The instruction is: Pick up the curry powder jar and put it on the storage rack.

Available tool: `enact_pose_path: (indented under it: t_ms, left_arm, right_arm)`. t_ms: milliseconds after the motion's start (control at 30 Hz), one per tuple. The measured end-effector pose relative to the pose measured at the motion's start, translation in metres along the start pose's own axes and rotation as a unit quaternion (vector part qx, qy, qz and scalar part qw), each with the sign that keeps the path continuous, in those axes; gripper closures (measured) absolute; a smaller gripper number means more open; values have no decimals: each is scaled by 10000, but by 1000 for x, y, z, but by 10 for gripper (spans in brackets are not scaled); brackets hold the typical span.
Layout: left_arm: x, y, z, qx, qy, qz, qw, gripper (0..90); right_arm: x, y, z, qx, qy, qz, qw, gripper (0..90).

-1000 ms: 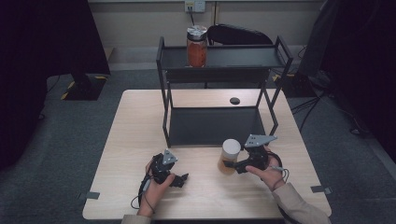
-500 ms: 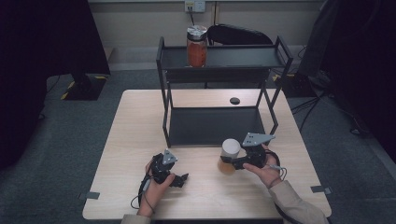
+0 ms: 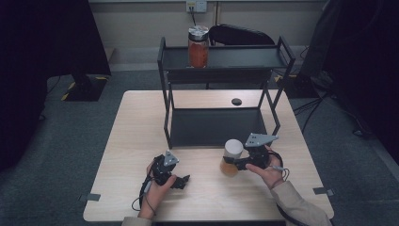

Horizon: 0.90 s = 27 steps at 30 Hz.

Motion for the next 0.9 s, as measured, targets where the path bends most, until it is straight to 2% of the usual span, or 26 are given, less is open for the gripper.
enact_pose_path:
  t_ms: [100, 267, 433, 900]
  left_arm:
    - [0, 0, 0, 0, 1, 0, 10000, 0]
    - [0, 0, 0, 1, 0, 0, 10000, 0]
    - [0, 0, 0, 0, -1, 0, 10000, 0]
    - [0, 0, 0, 0, -1, 0, 10000, 0]
  right_arm:
    - [-4, 2, -1, -64, 6, 45, 10000, 349]
    - [-12, 4, 0, -14, 73, 171, 9998, 349]
    - [-16, 10, -8, -89, -107, 68, 9999, 349]
    - [-46, 24, -17, 216, -104, 78, 9997, 349]
Point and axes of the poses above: each handheld gripper's, and its own axes: y roughly backward along the jaws, x roughly out of its underside, z roughly to its left, the point moved 5 cm from there along -y, roughly forward along the jaws, and after that the axes turned 8 degrees about -x, right-handed, at the moved point
